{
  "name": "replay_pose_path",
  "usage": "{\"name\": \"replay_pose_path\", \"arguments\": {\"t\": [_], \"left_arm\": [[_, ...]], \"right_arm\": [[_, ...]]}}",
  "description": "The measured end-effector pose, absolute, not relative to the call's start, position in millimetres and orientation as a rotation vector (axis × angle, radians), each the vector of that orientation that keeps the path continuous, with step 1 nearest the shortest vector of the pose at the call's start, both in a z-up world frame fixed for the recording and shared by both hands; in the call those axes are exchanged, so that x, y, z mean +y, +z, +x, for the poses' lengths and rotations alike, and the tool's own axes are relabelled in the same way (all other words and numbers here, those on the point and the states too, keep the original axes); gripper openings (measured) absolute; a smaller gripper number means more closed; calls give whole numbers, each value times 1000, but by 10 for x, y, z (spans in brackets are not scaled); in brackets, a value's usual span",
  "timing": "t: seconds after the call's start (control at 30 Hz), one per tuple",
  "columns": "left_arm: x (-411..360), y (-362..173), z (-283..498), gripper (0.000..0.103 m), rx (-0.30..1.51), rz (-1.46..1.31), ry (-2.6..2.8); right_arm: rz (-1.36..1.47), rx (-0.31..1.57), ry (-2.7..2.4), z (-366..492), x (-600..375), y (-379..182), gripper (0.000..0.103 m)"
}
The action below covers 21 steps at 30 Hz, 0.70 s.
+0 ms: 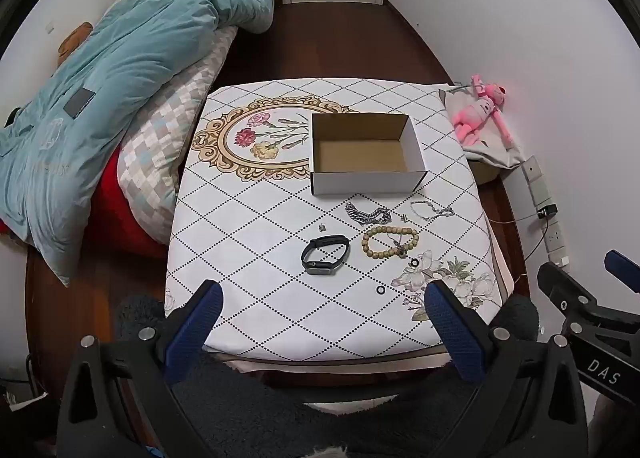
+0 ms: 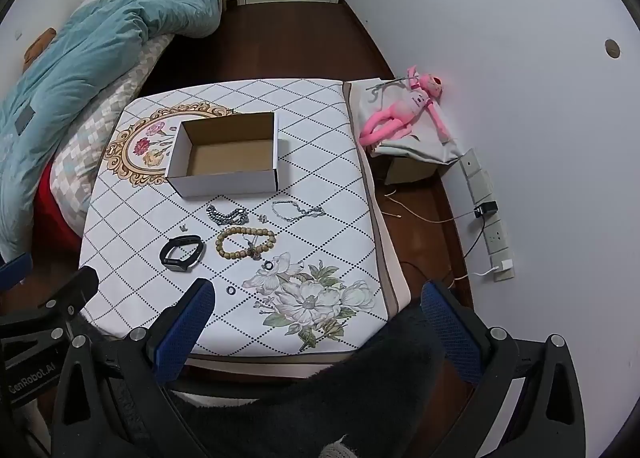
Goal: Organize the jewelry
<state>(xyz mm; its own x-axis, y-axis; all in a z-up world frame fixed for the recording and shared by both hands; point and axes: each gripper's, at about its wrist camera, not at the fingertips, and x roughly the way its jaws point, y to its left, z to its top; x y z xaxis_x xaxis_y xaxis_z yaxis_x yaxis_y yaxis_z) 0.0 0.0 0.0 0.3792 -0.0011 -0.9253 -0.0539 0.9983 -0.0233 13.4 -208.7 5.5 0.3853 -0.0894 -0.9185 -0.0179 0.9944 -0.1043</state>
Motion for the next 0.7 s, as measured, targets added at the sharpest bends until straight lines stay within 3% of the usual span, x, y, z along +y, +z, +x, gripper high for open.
{"name": "replay_pose_path", "arguments": {"t": [0.7], "left_arm": [[-22,104,5,103,1166,-56,26]], "right_arm": [[-102,1166,-46,122,-2125,126,103]]}}
